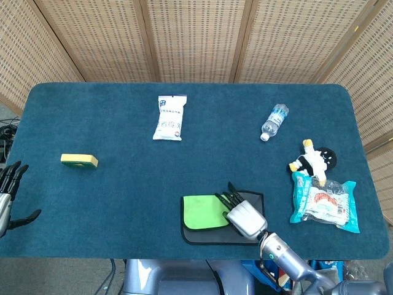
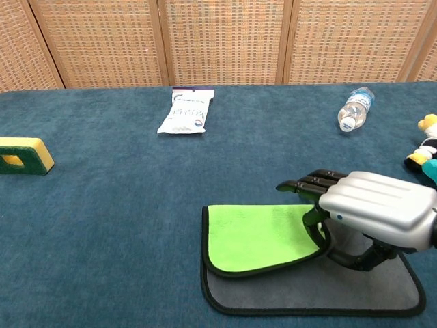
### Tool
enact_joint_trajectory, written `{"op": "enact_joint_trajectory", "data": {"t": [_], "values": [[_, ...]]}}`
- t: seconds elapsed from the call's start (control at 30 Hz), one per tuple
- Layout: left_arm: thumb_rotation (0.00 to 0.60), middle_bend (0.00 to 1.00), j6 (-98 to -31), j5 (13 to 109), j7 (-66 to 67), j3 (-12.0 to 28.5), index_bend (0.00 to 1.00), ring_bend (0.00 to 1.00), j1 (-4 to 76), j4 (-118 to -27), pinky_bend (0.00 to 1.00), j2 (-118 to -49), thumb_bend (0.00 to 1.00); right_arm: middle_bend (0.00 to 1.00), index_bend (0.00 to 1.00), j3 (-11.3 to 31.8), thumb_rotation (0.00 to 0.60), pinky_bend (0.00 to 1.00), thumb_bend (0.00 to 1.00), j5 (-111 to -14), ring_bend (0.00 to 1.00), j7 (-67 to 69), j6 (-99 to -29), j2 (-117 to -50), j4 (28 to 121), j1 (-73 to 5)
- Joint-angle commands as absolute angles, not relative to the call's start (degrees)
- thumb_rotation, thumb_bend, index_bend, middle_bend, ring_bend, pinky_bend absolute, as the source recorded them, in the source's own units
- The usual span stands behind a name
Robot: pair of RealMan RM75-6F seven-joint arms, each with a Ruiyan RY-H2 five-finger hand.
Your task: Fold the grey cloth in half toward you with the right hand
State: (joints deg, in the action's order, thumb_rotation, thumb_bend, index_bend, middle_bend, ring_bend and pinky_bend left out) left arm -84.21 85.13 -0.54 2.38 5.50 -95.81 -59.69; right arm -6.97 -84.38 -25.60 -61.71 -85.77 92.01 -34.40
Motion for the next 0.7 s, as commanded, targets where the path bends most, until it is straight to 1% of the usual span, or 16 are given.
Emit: {"op": "enact_joint_trajectory", "data": {"t": [0.03,0.37,0.7], "values": [[0.600,0.00,-84.2,85.1,-0.5,2.4,0.00,0.00,5.5,-95.8,0.00,-59.7,0.19,0.00,0.66,-7.7,0.600,0.00,0.51,-85.8,0.00,-24.4,-61.7,-85.1,92.1,-33.9],[0.600,0.00,-84.0,85.0,-0.3,2.4,0.00,0.00,5.6,-95.8,0.00,-59.8,0.19,0.00,0.66,-8.9,0.600,0.00,0.51,-88.6,0.00,-24.6,-61.7,-85.1,92.3,-32.4],[0.600,0.00,-83.9,84.9,-0.2,2.4,0.00,0.00,5.6,-95.8,0.00,-59.8,0.19,0.00,0.66,-8.9,0.600,0.00,0.51,-89.7,0.00,-24.2,-61.7,-84.7,91.9,-31.1]]}}
